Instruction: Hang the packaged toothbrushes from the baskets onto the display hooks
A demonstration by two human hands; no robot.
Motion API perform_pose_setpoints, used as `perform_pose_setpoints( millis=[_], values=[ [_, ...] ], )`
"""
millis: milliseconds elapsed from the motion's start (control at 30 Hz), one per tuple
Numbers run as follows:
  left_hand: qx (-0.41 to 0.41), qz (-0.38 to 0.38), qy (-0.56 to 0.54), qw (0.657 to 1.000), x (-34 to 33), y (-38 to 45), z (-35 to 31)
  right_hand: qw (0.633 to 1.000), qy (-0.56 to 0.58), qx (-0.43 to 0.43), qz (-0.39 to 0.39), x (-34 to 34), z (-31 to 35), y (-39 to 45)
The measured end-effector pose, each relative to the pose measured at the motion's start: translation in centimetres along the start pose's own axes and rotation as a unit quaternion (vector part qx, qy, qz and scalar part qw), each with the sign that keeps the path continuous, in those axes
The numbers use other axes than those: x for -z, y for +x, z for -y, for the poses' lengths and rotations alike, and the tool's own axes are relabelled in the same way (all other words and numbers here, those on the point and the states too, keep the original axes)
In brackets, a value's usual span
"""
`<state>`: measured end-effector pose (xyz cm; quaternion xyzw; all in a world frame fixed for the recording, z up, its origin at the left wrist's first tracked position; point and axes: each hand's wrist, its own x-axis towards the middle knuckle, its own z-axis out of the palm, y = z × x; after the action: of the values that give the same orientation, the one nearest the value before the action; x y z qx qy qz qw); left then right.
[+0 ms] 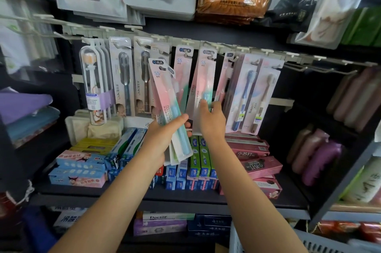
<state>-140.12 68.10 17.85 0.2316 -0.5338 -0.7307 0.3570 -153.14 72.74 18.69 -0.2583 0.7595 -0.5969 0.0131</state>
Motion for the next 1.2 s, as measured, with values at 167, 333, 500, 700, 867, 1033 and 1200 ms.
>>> perform_pose_setpoints(
  millis=[167,333,500,700,867,1033,1200],
  values=[
    [0.005,0.003,0.001,1.000,0.5,0.2,0.3,0.999,-0.038,-0.003,0.009,-0.5,-0.1,2.2],
    [0.013,0.005,0.015,1.000,0.7,0.3,0.8,0.996,-0.087,-0.001,0.020,-0.7,-0.4,3.9],
    [0.016,0.012,0.010,1.000,0.3,-0.1,0.8,0.983,-0.177,0.024,0.038,0.0,-0.1,4.8],
    [0.017,0.021,0.020,0.999,0.8,-0.3,1.2,0.992,-0.100,0.057,0.045,2.3,-0.3,0.7],
    [0.013,0.018,0.015,1.000,0.4,-0.8,1.3,0.971,0.030,0.054,0.233,5.1,-0.2,-5.4],
    [0.011,0.036,0.028,0.999,-0.6,-1.9,1.4,0.954,0.088,0.032,0.284,6.2,-2.6,-8.2],
    [-0.004,0.027,0.076,0.997,-1.7,-3.1,1.3,0.944,0.241,0.025,0.223,7.5,-2.4,-9.9]
  ],
)
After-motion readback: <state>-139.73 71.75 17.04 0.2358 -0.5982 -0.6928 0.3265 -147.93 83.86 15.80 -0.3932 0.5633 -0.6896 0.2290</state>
